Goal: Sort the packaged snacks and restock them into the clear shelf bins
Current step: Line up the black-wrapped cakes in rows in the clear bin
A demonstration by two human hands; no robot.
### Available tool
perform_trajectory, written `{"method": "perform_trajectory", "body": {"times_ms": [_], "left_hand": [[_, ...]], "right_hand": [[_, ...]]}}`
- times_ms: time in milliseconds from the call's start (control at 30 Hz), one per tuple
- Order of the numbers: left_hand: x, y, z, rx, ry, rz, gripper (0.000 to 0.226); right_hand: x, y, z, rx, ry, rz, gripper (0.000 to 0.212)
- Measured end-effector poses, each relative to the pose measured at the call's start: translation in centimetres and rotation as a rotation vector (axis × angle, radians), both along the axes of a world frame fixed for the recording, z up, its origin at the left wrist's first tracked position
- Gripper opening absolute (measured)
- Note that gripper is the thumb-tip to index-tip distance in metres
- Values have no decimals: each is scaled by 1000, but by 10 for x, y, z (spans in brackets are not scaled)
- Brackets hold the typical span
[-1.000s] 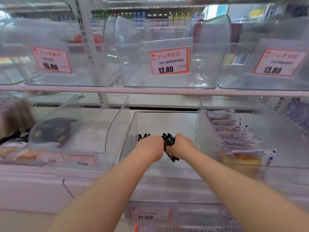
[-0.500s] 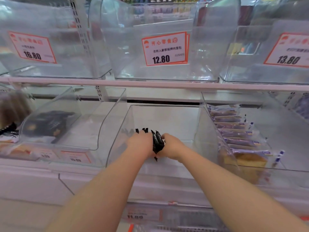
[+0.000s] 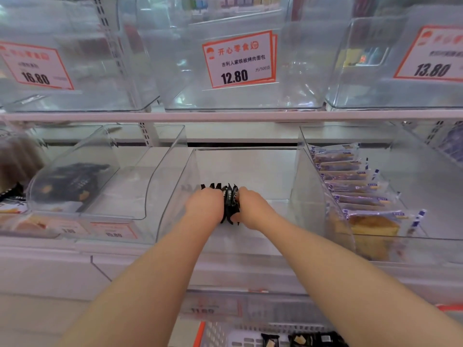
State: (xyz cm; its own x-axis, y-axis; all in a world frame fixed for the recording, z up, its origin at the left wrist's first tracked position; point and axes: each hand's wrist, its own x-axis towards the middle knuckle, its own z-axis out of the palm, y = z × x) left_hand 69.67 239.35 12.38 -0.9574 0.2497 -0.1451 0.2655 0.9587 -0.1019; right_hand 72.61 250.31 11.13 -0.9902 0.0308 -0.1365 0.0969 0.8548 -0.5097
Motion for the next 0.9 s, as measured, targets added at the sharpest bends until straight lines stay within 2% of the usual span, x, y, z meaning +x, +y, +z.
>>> {"method": "perform_trajectory", "body": {"times_ms": [133, 267, 367, 467, 533, 633, 700, 767, 900], "left_hand": [[12, -5, 11, -52, -51, -160, 30], [41, -8, 31, -58, -27, -268, 35], [71, -8, 55, -52, -65, -411, 35], [110, -6, 75, 138, 89, -564, 18], [141, -3, 83, 254, 109, -679, 19], [183, 6, 77, 287, 135, -853, 20], [205, 16, 59, 286, 104, -939, 22], [220, 30, 31, 259, -1, -965, 22], [239, 56, -48, 142, -248, -878, 22]], "right_hand": [[13, 12, 20, 95, -53, 137, 34], [38, 20, 57, 148, 39, 171, 25], [81, 27, 85, 30, 114, 217, 19], [141, 49, 96, -121, 182, 202, 9], [182, 66, 94, -212, 218, 165, 8], [226, 91, 70, -441, 209, 80, 14], [245, 103, 38, -524, 146, 4, 17], [257, 112, -3, -505, 44, -74, 16], [276, 125, -95, -322, -231, -133, 16]]}}
